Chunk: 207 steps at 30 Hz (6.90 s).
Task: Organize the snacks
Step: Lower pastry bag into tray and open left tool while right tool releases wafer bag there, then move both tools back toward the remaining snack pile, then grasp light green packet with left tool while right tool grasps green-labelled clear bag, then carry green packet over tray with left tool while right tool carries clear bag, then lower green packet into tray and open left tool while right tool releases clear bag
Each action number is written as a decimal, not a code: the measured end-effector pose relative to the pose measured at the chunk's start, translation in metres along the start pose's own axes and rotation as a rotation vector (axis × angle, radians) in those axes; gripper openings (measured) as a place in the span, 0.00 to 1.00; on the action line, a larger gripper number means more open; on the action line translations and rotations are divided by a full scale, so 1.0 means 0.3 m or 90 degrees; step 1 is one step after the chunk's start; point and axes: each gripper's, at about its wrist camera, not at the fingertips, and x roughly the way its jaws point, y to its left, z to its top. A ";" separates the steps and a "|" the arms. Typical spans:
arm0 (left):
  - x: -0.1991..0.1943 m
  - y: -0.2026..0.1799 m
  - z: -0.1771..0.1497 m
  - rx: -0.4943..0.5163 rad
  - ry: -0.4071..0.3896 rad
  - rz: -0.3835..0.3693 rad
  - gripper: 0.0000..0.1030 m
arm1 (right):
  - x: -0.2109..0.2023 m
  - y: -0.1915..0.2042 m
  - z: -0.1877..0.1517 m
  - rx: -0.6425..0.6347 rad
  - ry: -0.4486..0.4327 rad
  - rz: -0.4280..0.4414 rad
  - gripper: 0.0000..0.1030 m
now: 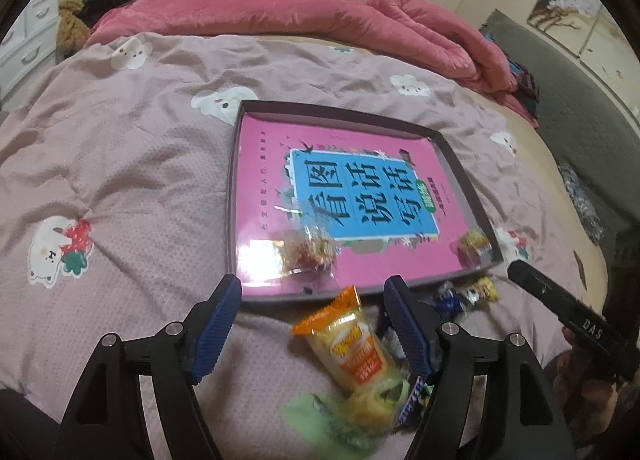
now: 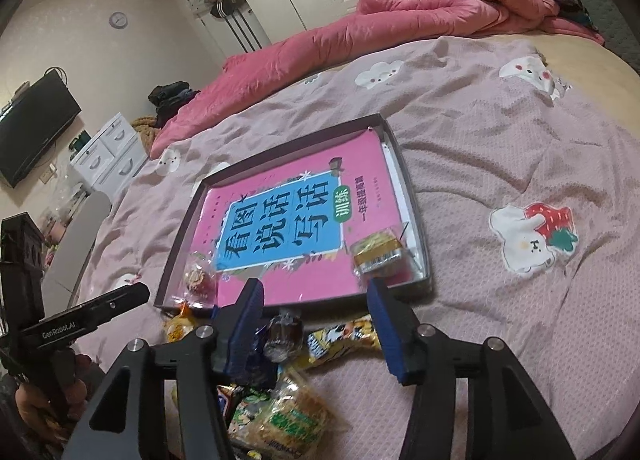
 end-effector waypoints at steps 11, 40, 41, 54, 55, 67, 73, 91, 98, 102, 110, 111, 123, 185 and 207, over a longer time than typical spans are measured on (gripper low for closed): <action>-0.027 -0.028 -0.106 0.054 0.041 -0.032 0.75 | -0.026 0.050 -0.068 -0.006 0.039 0.004 0.56; 0.069 -0.081 -0.226 0.115 0.160 -0.060 0.76 | 0.024 0.028 -0.196 0.068 0.175 -0.027 0.64; 0.073 -0.080 -0.227 0.114 0.162 -0.062 0.76 | 0.032 0.025 -0.201 0.076 0.183 -0.024 0.64; 0.112 -0.065 -0.231 0.094 0.170 -0.096 0.71 | 0.125 0.006 -0.227 0.135 0.228 0.001 0.65; 0.115 -0.066 -0.231 0.093 0.172 -0.101 0.68 | 0.129 0.008 -0.227 0.134 0.228 -0.001 0.65; 0.126 -0.092 -0.234 0.105 0.171 -0.125 0.50 | 0.116 0.001 -0.222 0.129 0.204 0.026 0.44; 0.106 -0.093 -0.231 0.109 0.158 -0.134 0.46 | 0.062 -0.006 -0.205 0.117 0.166 0.016 0.43; 0.006 -0.070 -0.182 0.096 0.073 -0.132 0.34 | -0.019 0.063 -0.139 0.037 0.062 0.023 0.43; 0.011 -0.068 -0.172 0.092 0.065 -0.124 0.33 | -0.013 0.070 -0.135 0.025 0.056 0.024 0.41; -0.006 -0.061 -0.158 0.084 0.051 -0.125 0.33 | -0.020 0.074 -0.130 0.017 0.044 0.028 0.41; -0.042 -0.054 -0.109 0.068 0.019 -0.125 0.33 | -0.034 0.091 -0.093 -0.012 0.005 0.032 0.41; -0.040 -0.053 -0.100 0.065 0.017 -0.125 0.33 | -0.031 0.094 -0.085 -0.016 0.002 0.032 0.41; 0.039 -0.022 0.013 0.029 0.003 -0.094 0.33 | 0.008 0.058 -0.007 -0.022 -0.024 0.021 0.41; 0.328 -0.095 0.126 0.038 0.036 -0.059 0.32 | 0.291 0.073 0.064 -0.135 0.042 -0.062 0.41; 0.351 -0.054 0.165 0.024 0.018 -0.070 0.32 | 0.270 0.057 0.070 -0.106 0.030 -0.042 0.44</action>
